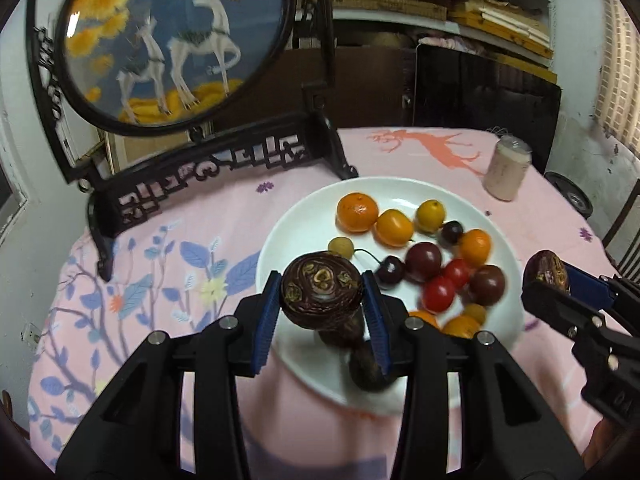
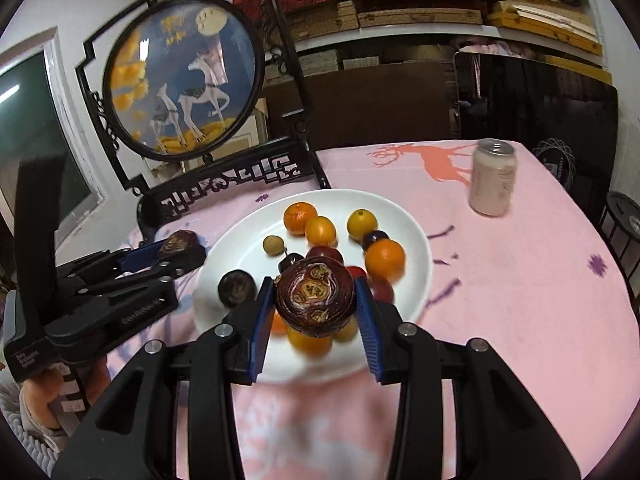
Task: Organize fruits
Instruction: 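Carry both mangosteens over the white plate and open both grippers to release them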
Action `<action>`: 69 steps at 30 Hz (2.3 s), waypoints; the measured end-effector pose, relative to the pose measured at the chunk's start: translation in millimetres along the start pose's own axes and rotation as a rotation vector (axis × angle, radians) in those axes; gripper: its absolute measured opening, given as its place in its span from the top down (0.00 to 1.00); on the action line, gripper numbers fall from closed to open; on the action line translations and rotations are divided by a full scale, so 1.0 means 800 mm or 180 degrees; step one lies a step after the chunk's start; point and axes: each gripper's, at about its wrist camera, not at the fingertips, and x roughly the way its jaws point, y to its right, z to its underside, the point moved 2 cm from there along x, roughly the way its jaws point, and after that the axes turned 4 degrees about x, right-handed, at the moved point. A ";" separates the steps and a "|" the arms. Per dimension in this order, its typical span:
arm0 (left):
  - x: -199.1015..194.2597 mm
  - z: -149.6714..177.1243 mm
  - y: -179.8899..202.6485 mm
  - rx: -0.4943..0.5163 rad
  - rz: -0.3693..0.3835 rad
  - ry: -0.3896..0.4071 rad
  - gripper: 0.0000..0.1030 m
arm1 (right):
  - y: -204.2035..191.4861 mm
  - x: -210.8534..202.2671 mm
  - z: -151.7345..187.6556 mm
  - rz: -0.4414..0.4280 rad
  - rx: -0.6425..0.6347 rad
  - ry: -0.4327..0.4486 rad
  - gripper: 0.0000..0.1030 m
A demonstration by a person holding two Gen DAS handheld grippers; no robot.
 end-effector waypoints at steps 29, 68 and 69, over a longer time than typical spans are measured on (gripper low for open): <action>0.052 0.010 0.014 0.0186 -0.0123 0.0119 0.60 | 0.003 0.081 0.008 0.0080 -0.0100 -0.0293 0.61; 0.158 -0.068 -0.038 -0.0170 0.0625 -0.0416 0.60 | -0.047 0.168 -0.024 -0.0153 -0.0273 -0.0614 0.61; 0.160 -0.070 -0.032 -0.0091 0.0645 -0.0406 0.60 | -0.049 0.166 -0.021 -0.0148 -0.0320 -0.0595 0.61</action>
